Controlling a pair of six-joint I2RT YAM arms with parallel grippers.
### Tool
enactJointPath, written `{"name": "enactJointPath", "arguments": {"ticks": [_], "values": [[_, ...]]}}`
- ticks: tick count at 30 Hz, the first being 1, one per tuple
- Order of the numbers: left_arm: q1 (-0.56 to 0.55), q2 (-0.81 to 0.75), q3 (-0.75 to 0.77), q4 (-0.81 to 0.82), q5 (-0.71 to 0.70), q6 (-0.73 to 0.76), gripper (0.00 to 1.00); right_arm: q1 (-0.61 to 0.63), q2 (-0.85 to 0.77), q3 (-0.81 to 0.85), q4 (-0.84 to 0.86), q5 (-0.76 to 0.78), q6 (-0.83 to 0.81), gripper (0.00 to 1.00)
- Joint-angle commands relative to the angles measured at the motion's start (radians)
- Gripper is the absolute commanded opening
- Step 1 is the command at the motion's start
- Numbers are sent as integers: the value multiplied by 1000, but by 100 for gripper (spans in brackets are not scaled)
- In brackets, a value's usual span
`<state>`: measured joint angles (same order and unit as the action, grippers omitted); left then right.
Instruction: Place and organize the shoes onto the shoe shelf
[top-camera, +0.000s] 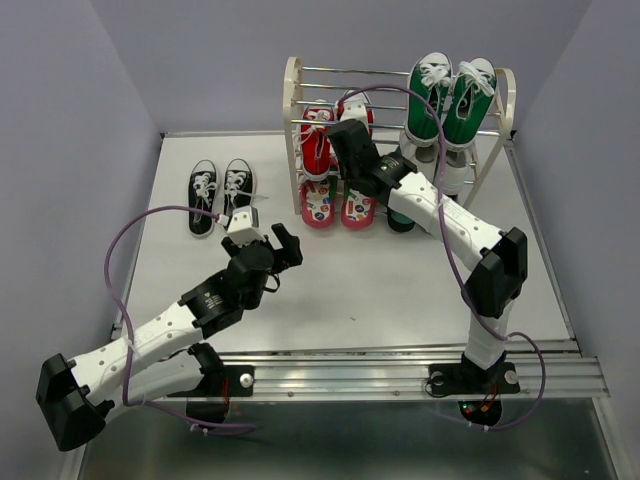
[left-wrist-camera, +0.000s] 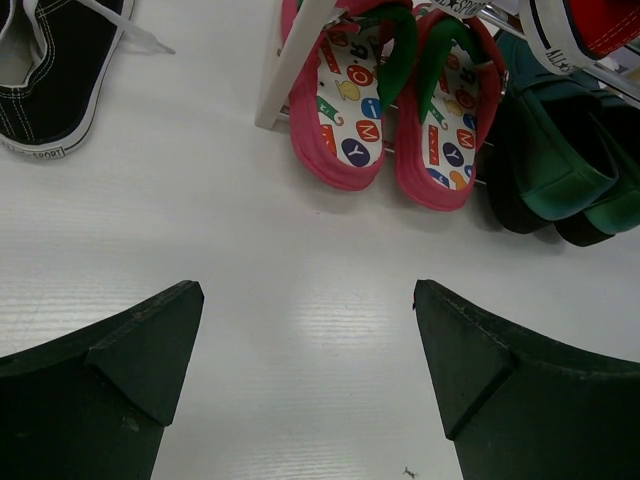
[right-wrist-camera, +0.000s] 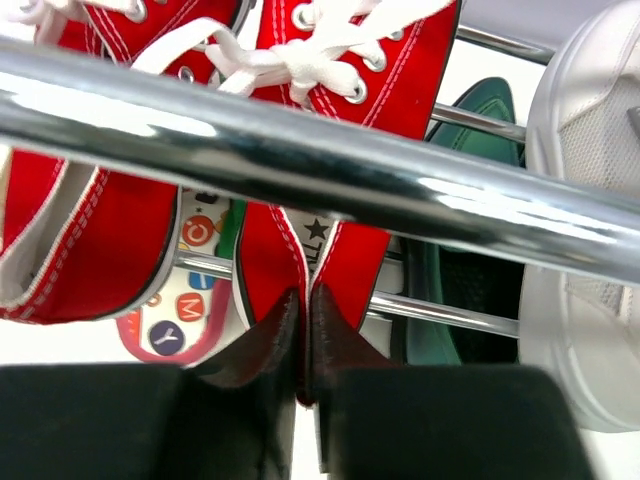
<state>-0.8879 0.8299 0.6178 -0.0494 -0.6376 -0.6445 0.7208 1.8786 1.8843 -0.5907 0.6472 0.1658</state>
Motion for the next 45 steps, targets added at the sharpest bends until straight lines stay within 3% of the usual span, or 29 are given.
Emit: {"name": "enactJointPath", "arguments": {"ticks": [1,4,9,14,16,24,29,35,40,45], "values": [[7,-11,33,-4,-40,-10,99,-15,-16,45,129,26,18,23],[7,-9,28,-4,-43,-17,99,-15,-13,39,131,38,24,32],[7,-6,26,-17,-51,-29,99,-15,-9,38,131,28,38,36],[7,-9,31,-52,-74,-58,99,-15,-21,36,129,-1,38,68],[7,-11,37,-59,-82,-58,99,-15,-33,30,131,-14,40,100],[35,26,91,-125,-143,-69,99,-15,-127,-42,131,-106,41,100],[113,87,117,-167,-136,-98,99,-15,-219,-151,131,-260,29,100],[277,190,129,-119,-112,-55,99,-15,-377,-330,169,-461,29,100],[484,313,151,-34,12,-11,99,-15,-499,-517,218,-604,38,100],[559,411,178,106,56,66,99,-15,-553,-600,218,-584,54,100]]}}
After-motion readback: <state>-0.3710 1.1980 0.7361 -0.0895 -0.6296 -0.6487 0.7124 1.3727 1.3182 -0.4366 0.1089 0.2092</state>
